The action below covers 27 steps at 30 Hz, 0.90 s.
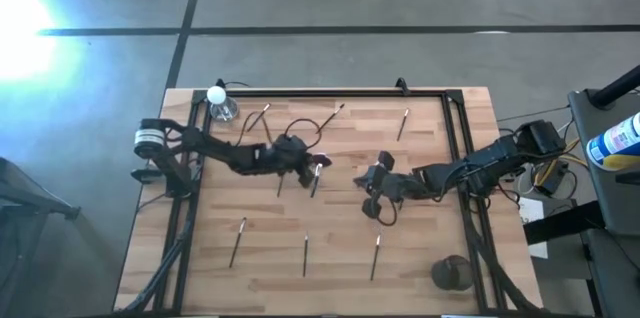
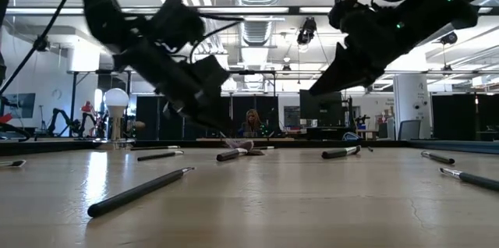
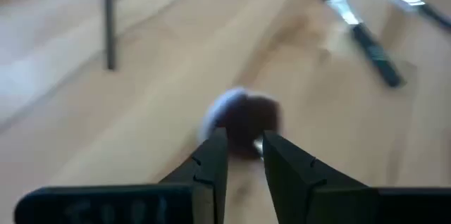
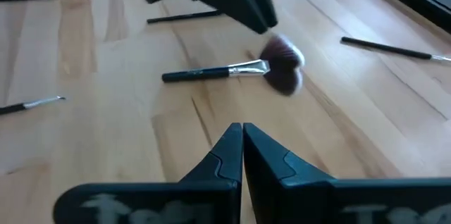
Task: Pick & Place Makeup Brushes
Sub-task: Put the black highlighter brush into the makeup holder
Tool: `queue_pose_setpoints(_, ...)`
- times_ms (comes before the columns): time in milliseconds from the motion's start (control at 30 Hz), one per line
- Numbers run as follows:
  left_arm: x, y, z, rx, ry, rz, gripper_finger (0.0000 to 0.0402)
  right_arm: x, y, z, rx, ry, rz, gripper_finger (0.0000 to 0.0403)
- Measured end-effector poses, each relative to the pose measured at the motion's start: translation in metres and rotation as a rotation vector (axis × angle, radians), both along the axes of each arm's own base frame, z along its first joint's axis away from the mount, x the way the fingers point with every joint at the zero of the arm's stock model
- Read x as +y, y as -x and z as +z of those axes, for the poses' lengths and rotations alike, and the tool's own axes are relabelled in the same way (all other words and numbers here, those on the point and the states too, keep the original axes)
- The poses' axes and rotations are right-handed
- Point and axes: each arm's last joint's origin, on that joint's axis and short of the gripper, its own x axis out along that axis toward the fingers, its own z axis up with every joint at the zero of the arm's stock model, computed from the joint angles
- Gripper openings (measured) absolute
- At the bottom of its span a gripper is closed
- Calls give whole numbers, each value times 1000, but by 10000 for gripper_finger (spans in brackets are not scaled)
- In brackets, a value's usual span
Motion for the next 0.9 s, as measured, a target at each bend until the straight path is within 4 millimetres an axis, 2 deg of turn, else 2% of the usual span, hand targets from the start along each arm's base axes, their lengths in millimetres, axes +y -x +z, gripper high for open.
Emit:
queue_pose_setpoints(167, 1, -14, 12, -14, 39, -4, 83, 0, 0, 1, -3, 10, 8, 8)
queue_pose_setpoints(367, 4, -15, 14, -19, 91, 52, 83, 0, -1, 2, -9, 30, 23, 8)
queue_pose_setpoints(500, 7, -16, 7, -13, 114, 79, 83, 1, -2, 3, -23, 48, 37, 8)
queue_pose_setpoints(900, 13, -39, -18, 53, 123, 83, 83, 1, -4, 6, -37, 82, 64, 8)
